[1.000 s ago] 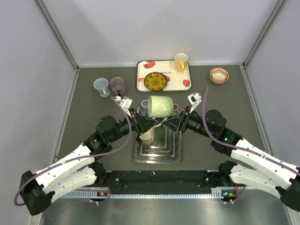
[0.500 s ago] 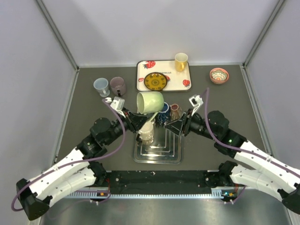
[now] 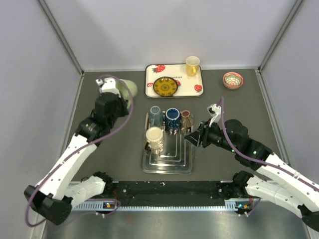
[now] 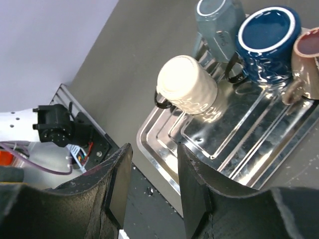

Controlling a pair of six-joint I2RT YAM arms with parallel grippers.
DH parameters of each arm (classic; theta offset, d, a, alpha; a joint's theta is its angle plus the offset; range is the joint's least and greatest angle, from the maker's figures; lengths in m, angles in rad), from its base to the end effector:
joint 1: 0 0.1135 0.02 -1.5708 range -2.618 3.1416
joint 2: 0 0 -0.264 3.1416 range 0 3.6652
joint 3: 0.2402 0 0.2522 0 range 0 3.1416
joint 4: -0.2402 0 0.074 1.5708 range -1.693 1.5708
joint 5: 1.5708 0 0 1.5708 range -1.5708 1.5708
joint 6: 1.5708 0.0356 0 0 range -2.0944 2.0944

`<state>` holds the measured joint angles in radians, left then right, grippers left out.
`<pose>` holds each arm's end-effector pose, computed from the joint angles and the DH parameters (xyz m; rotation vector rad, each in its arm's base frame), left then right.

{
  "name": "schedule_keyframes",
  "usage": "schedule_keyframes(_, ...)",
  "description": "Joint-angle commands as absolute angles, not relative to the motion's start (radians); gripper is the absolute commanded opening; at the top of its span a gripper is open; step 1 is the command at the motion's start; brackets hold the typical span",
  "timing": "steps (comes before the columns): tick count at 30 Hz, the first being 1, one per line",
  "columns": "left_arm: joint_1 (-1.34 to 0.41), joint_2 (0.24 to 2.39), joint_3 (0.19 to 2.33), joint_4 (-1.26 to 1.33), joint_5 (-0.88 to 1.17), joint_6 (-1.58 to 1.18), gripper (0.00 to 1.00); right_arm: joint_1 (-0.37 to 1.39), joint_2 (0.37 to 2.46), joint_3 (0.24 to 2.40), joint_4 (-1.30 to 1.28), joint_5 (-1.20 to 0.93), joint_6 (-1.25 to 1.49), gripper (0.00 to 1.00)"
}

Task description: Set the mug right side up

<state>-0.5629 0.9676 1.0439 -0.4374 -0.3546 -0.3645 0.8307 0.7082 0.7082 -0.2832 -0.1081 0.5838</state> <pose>0.1845 -0.1018 0.3715 -0.0461 1.9181 -0.2836 0.1115 0.1277 0.3147 -0.3260 1.9698 1.0548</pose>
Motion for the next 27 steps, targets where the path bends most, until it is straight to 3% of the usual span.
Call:
schedule_keyframes(1,-0.266,1.020,1.126,-0.540,-0.290,-0.393,0.00,0.841,0.701,0.770,-0.360,-0.035,0.529,0.42)
schedule_keyframes(8,-0.039,1.158,1.184,-0.560,-0.252,-0.393,0.00,0.841,0.683,0.761,-0.368,-0.037,0.494,0.42)
schedule_keyframes(16,0.075,1.460,1.308,-0.541,-0.268,-0.385,0.00,0.841,0.660,0.755,-0.402,-0.017,0.463,0.43)
schedule_keyframes(27,0.179,1.644,1.358,-0.506,-0.267,-0.373,0.00,0.839,0.681,0.765,-0.416,-0.003,0.430,0.44)
